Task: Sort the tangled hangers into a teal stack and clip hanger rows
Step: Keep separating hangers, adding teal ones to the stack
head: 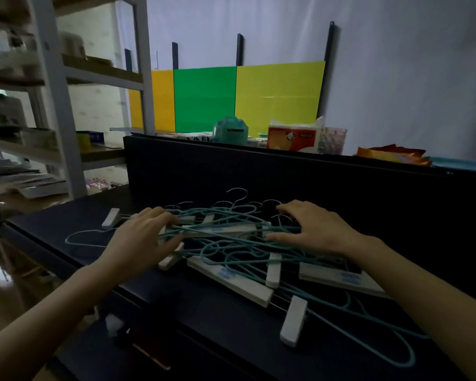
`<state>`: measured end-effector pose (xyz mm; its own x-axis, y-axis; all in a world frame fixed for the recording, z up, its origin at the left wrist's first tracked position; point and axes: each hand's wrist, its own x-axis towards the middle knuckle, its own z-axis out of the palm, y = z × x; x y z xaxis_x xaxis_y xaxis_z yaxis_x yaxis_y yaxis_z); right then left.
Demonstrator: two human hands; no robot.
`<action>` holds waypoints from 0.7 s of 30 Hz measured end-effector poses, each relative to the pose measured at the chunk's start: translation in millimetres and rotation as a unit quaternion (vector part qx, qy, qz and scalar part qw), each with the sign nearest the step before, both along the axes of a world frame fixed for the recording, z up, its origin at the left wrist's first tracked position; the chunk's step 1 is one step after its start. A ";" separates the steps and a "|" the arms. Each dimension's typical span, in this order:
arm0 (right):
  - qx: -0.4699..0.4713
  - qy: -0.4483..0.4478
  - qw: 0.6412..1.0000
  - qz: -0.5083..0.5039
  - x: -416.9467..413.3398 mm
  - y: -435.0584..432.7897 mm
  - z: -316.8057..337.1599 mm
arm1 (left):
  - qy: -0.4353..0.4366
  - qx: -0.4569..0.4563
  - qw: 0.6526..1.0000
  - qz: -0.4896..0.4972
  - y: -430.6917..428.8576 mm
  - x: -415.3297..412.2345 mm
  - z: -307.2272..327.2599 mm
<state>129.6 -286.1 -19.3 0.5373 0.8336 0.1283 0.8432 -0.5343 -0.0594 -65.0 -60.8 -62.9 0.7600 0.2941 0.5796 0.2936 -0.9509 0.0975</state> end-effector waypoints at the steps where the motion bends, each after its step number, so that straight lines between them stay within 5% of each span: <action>1: -0.005 0.004 1.000 -0.002 -2.3 8.2 -0.9 | 0.002 -0.004 1.000 -0.004 8.5 0.5 -0.7; 10: -0.093 0.020 0.995 -0.035 -16.2 72.8 -7.8 | 0.022 -0.024 0.999 -0.041 81.0 5.2 1.9; 21: 0.076 0.020 0.993 -0.092 -25.9 43.4 1.4 | 0.003 -0.067 0.991 -0.116 104.9 25.1 -1.2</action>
<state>103.8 -242.7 -17.9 0.6855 0.6939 0.2204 0.7278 -0.6607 -0.1837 -39.9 44.1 -64.1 0.8190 0.1853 0.5430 0.0696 -0.9715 0.2267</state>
